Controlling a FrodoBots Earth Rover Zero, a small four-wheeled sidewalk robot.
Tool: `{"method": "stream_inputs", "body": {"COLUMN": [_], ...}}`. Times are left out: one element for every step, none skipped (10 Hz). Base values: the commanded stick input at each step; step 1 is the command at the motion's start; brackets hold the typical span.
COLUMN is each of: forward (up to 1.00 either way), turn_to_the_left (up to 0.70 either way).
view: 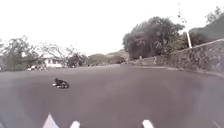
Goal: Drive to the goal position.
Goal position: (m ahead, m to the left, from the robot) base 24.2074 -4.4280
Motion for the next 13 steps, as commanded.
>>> {"method": "stream_inputs", "body": {"forward": [0.5, 0.5, 0.5, 0.5, 0.5, 0.5, 0.5, 0.5, 0.5, 0.5, 0.5, 0.5, 0.5], "turn_to_the_left": [0.0, 0.0, 0.0, 0.0, 0.0, 0.0, 0.0, 0.0, 0.0, 0.0, 0.0, 0.0, 0.0]}}
